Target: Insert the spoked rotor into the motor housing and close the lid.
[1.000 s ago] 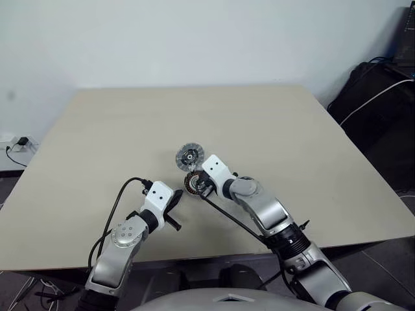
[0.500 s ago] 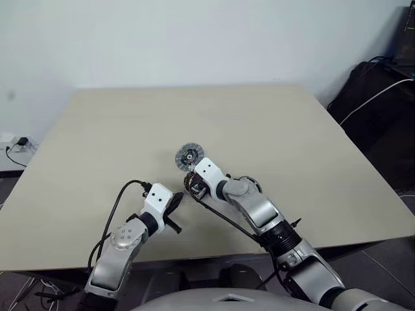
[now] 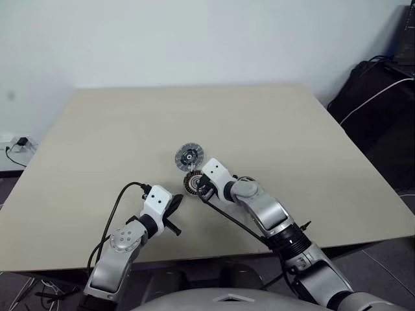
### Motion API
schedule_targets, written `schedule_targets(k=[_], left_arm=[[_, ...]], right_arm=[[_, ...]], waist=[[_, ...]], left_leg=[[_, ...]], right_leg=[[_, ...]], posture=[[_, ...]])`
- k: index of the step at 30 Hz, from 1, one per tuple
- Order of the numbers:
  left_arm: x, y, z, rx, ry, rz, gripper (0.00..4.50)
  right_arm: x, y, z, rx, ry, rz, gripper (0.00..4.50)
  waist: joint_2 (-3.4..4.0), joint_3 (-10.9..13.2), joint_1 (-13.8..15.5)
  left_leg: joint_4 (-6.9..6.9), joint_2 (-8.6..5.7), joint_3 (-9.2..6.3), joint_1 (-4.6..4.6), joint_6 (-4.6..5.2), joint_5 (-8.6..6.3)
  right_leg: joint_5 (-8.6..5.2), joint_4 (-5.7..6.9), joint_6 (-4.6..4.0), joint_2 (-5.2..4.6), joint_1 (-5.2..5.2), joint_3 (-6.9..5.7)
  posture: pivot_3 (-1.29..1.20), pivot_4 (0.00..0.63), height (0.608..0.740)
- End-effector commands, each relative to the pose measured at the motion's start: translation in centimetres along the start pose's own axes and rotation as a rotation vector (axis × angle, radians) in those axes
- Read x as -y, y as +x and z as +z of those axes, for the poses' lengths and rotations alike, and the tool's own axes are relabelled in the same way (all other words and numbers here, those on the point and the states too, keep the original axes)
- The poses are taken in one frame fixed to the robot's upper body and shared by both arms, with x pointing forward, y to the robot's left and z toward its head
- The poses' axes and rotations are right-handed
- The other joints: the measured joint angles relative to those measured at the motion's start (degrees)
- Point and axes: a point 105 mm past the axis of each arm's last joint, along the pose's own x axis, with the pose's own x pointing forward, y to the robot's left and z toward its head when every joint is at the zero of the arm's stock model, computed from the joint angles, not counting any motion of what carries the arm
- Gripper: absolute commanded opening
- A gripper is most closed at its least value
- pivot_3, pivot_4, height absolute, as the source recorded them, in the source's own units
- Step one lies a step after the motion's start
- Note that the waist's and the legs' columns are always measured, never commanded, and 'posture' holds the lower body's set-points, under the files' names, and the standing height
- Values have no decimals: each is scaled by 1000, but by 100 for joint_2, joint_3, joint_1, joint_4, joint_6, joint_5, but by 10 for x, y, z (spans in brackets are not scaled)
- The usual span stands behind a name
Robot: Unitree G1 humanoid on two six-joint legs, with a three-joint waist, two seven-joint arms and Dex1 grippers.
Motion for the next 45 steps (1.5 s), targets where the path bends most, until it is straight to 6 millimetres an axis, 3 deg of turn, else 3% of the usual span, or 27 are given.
schedule_targets(k=[1,10,14,17,20,25,31,37,45], left_arm=[[-2,1,9,35,15,-4,0],[-2,1,9,34,14,-2,0],[-3,0,9,35,15,2,0],[-3,-1,9,35,15,6,0],[-4,-2,8,32,13,8,0],[-2,-1,7,21,10,-9,0],[0,4,8,17,17,-42,0],[0,7,7,11,19,-58,0],[0,6,6,7,14,-54,0]], right_arm=[[4,-5,13,52,-3,-19,26],[19,-11,34,175,18,-121,26],[47,-36,33,251,132,-223,26],[77,-64,13,260,188,-366,26],[94,-90,-9,251,249,-456,597],[97,-120,-48,213,369,-506,2244],[78,-126,-70,237,665,-439,4181],[74,-124,-79,275,892,-415,4181],[69,-114,-76,310,997,-352,4181]], waist=[[0,0,1],[2,1,0],[3,3,19],[2,3,32],[2,2,27],[6,0,12],[9,-1,5],[18,-5,23],[25,-10,13]], left_leg=[[0,0,0,0,0,0],[-3,0,0,-2,0,0],[-8,-1,0,-6,0,0],[-10,-6,0,-16,1,0],[-13,-10,2,-31,1,0],[-13,0,2,-69,-15,12],[-9,5,-1,-67,-23,20],[10,5,-5,-63,13,0],[13,1,-3,-70,2,7]], right_leg=[[0,0,0,0,0,0],[0,-1,0,0,-3,1],[0,-3,1,0,-6,1],[1,-7,2,-2,-15,3],[2,-7,4,-3,-33,7],[13,10,20,9,-53,4],[12,13,20,12,-57,4],[12,11,15,8,-60,7],[15,8,15,8,-63,9]], posture=[[0,0,740],[0,0,740],[0,0,740],[0,0,740],[0,0,740],[0,0,740],[0,0,740],[0,0,740],[0,0,740]])
